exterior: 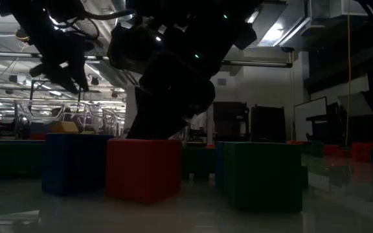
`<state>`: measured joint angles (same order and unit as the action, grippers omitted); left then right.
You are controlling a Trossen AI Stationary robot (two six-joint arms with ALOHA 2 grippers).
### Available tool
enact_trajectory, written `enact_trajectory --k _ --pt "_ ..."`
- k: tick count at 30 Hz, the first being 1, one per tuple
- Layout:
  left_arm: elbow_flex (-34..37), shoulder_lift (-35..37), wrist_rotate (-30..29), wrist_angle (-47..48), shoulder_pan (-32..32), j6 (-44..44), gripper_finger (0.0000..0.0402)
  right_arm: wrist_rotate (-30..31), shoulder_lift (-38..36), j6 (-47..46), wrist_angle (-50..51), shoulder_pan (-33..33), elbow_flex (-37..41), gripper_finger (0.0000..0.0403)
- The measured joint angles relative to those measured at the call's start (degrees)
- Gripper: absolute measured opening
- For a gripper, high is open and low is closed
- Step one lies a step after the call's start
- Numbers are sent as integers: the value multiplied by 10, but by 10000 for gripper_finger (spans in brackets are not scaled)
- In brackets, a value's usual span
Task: Sort blocks by size
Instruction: Put the large red block into the left transparent bin
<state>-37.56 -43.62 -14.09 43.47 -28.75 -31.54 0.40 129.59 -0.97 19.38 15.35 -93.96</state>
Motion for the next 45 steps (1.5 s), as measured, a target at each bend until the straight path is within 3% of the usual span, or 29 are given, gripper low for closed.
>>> enact_trajectory --k 3,7,10,13,27,45 --pt "0 0 104 -19 5 0 166 61 2 30 49 1 -42 113" --pt "0 0 208 -34 28 -4 163 195 1 74 110 0 -107 115" --pt "0 0 243 -36 53 -4 163 284 1 105 126 -3 -148 116" --pt "0 0 245 -36 82 -4 163 335 0 131 126 -10 -182 116" --pt "0 0 246 -111 188 -16 158 330 -1 149 105 -55 -212 117" --pt "0 0 242 -111 202 -11 157 310 -1 166 69 -56 -212 117"
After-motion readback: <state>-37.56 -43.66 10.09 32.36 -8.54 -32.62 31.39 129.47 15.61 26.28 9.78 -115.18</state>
